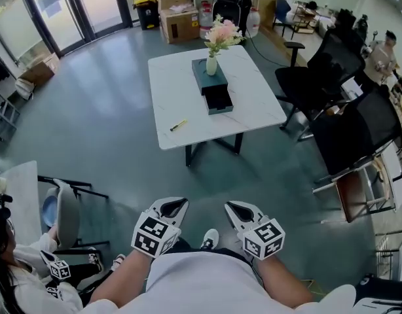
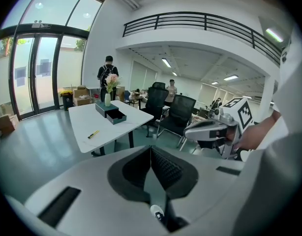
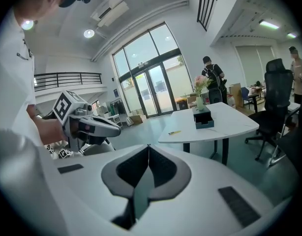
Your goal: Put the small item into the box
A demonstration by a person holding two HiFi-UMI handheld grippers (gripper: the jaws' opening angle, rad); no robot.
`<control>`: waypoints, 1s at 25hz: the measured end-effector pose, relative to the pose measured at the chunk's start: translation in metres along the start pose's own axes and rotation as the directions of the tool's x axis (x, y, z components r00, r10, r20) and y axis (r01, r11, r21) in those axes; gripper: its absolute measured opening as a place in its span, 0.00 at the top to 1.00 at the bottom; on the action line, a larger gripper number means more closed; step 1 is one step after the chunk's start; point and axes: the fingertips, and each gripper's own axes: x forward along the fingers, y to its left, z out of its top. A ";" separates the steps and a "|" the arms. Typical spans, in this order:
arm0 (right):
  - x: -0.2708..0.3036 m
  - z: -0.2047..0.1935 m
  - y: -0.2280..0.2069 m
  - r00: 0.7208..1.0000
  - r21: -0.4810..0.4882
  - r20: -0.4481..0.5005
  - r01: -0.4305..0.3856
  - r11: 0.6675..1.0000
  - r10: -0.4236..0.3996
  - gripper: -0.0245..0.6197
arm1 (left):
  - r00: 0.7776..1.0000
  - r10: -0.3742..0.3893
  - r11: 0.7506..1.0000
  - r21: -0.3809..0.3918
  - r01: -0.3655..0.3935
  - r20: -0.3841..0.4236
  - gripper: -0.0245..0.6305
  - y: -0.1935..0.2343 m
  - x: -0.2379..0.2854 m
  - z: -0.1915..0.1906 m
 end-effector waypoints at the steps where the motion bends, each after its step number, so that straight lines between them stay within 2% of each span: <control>1: -0.001 0.002 -0.006 1.000 0.001 0.000 -0.001 1.000 0.001 0.94 | 1.000 -0.009 1.000 0.011 0.010 -0.006 0.94 -0.004 0.006 0.004; 4: -0.002 0.007 -0.021 1.000 0.010 0.006 -0.003 1.000 0.003 0.94 | 1.000 -0.008 0.999 0.040 0.009 -0.026 0.94 -0.004 0.021 0.013; 8: 0.008 0.006 -0.039 1.000 0.040 -0.001 -0.002 0.999 0.002 0.94 | 1.000 0.015 1.000 0.011 -0.015 -0.026 0.94 0.013 0.036 0.023; 14: 0.023 0.019 -0.058 1.000 0.017 0.002 -0.008 1.000 0.008 0.94 | 1.000 0.024 1.000 0.001 -0.024 -0.017 0.94 0.035 0.061 0.037; 18: 0.039 0.027 -0.082 1.000 0.007 -0.024 0.013 1.000 -0.013 0.94 | 1.000 0.008 0.999 -0.035 -0.009 -0.007 0.94 0.057 0.083 0.053; 22: 0.063 0.045 -0.110 0.998 -0.004 -0.042 0.037 0.999 -0.037 0.94 | 1.000 0.016 1.000 -0.012 -0.016 -0.008 0.94 0.093 0.100 0.069; 25: 0.088 0.056 -0.125 0.997 0.001 -0.067 0.039 0.999 -0.039 0.94 | 1.000 0.017 0.999 -0.027 -0.017 -0.011 0.94 0.122 0.113 0.081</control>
